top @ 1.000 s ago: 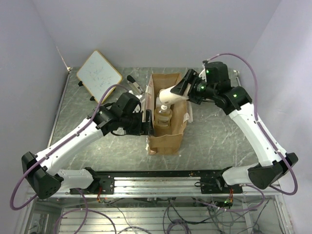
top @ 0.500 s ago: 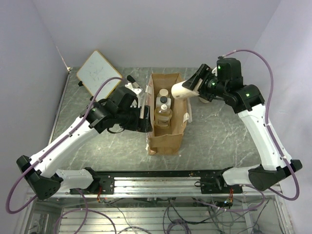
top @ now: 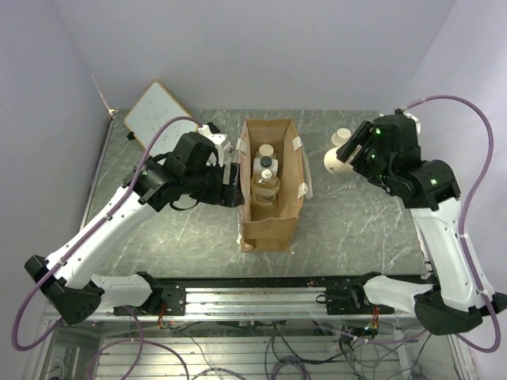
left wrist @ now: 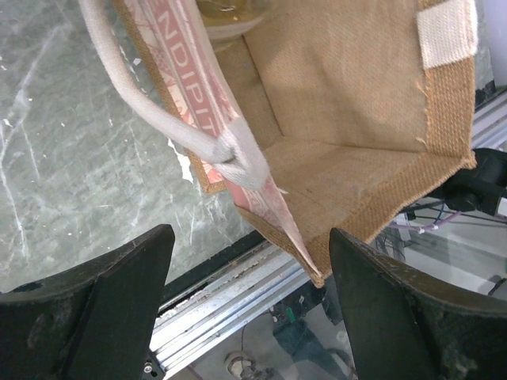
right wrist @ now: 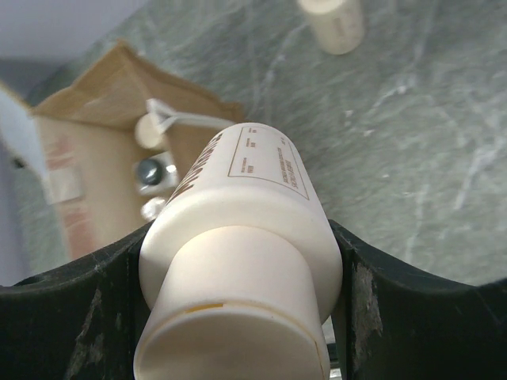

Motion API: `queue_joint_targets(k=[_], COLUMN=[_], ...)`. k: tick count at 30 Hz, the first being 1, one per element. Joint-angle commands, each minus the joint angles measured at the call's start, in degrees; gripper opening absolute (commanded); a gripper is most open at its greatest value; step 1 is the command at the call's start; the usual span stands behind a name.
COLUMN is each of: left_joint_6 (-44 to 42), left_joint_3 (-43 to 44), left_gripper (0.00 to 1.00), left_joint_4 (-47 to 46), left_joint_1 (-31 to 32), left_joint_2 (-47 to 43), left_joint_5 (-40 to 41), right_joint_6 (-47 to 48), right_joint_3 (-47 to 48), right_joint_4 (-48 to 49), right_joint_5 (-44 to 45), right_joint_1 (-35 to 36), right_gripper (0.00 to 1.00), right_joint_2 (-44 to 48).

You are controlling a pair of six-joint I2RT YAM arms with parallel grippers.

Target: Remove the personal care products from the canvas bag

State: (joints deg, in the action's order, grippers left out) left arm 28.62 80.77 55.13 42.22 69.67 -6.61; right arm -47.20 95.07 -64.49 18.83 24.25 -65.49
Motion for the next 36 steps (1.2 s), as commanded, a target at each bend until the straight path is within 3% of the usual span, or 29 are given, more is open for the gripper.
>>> queue_joint_targets(k=[1, 6, 12, 16, 30, 36], left_joint_6=[-0.29, 1.92, 2.99, 3.55, 7.09, 6.77], left_joint_3=[1.44, 2.39, 5.27, 6.04, 8.74, 9.08], left_gripper=[0.90, 0.90, 0.90, 0.90, 0.89, 0.89], left_joint_4=[-1.13, -0.52, 2.93, 4.15, 5.84, 6.27], left_joint_1=[-2.19, -3.82, -4.94, -5.26, -5.34, -5.35], left_joint_2=[1.39, 2.56, 3.20, 3.59, 6.59, 6.85], left_joint_5=[-0.40, 0.84, 2.52, 3.51, 9.62, 8.63], right_joint_6=[6.21, 17.06, 23.38, 27.96, 30.60, 30.17], right_joint_3=[-1.24, -8.48, -21.49, -27.12, -25.62, -23.80], right_joint_4=[6.89, 17.35, 33.11, 40.73, 48.67, 47.66], right_joint_5=[11.19, 16.37, 5.80, 1.95, -2.31, -2.06], right_joint_1=[-0.55, -4.15, -13.19, -14.96, -17.63, -18.55], right_gripper=[0.00, 0.00, 0.00, 0.00, 0.00, 0.12], right_joint_2=[-4.27, -9.64, -12.82, -15.78, -27.36, -30.95])
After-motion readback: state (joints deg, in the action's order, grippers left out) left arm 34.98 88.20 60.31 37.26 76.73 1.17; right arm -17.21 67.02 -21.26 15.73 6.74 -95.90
